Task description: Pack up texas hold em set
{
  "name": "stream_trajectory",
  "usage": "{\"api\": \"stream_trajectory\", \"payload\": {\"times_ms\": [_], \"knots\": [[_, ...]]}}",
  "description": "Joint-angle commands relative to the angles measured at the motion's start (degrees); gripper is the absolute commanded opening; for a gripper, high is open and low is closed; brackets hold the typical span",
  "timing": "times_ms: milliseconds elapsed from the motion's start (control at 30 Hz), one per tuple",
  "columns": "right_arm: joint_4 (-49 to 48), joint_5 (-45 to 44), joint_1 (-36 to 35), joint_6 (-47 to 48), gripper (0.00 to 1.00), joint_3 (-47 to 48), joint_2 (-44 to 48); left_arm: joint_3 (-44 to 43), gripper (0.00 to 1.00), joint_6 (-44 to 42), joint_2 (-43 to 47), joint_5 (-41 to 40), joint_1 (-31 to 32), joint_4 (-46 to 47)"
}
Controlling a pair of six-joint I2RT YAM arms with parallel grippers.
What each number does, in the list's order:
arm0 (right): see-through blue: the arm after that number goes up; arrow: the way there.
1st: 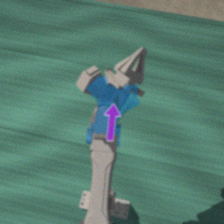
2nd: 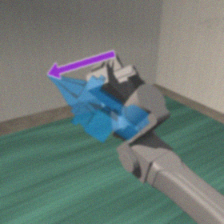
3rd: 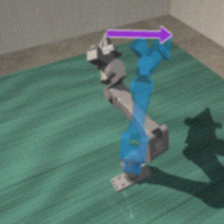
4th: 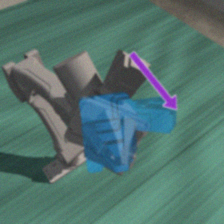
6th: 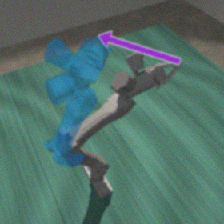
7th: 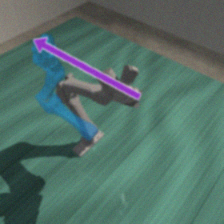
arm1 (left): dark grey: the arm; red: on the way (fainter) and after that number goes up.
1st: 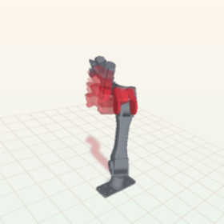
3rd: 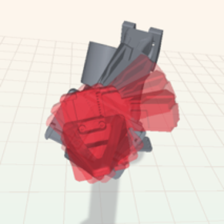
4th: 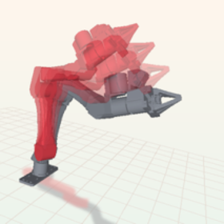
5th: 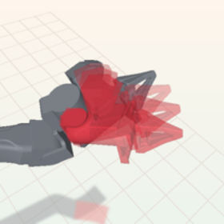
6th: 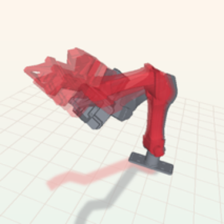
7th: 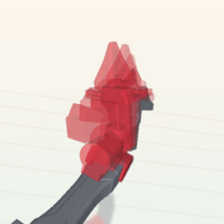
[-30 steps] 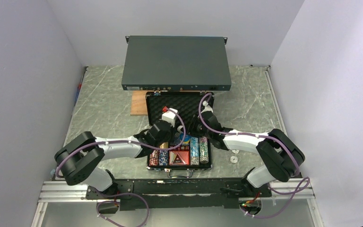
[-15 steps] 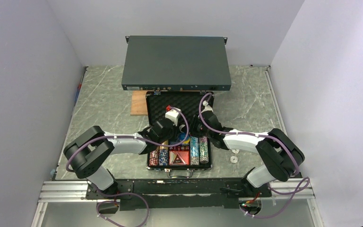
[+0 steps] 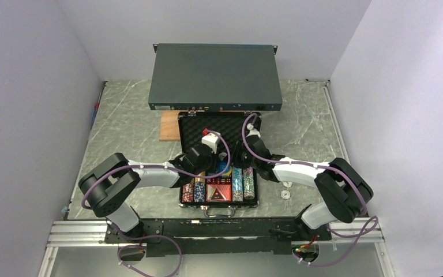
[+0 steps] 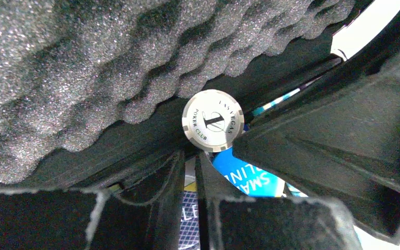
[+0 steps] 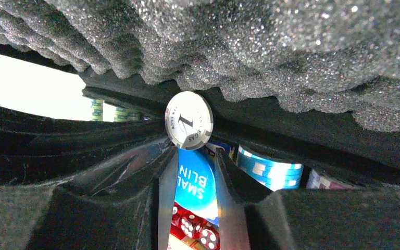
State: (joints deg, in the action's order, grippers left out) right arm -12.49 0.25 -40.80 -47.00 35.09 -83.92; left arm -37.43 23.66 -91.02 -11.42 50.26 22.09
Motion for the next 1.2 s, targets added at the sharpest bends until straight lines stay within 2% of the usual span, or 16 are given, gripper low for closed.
{"api": "stream_trajectory", "payload": {"times_ms": [0,333,667,733,833,1033,1167], "knots": [[-1.21,-2.31,2.04,-4.40,0.35,1.47,-1.65,-2.21,0.19,1.21,0.29,0.92,-0.32,2.09],[-11.64,6.15,7.46,-13.83,0.34,-2.87,-3.78,-2.82,0.21,1.04,0.30,2.32,-0.40,2.35],[-13.92,9.02,8.72,-16.87,0.34,-3.03,-8.01,-2.47,0.21,0.63,1.64,1.97,-0.55,0.86],[-15.64,9.64,8.52,-15.01,0.34,-3.29,-7.74,-2.20,0.23,0.45,2.63,2.09,-0.54,-0.22],[-12.52,7.94,7.64,-9.16,0.37,-3.29,-4.55,-0.99,0.29,0.56,5.14,1.95,-0.57,-1.16],[-5.58,4.01,6.11,1.83,0.49,-3.61,4.44,2.97,0.47,1.18,9.97,0.68,-0.58,0.23],[-1.10,0.43,4.57,10.23,0.58,-1.84,6.31,4.58,0.55,1.58,10.58,0.28,-0.52,3.30]]}}
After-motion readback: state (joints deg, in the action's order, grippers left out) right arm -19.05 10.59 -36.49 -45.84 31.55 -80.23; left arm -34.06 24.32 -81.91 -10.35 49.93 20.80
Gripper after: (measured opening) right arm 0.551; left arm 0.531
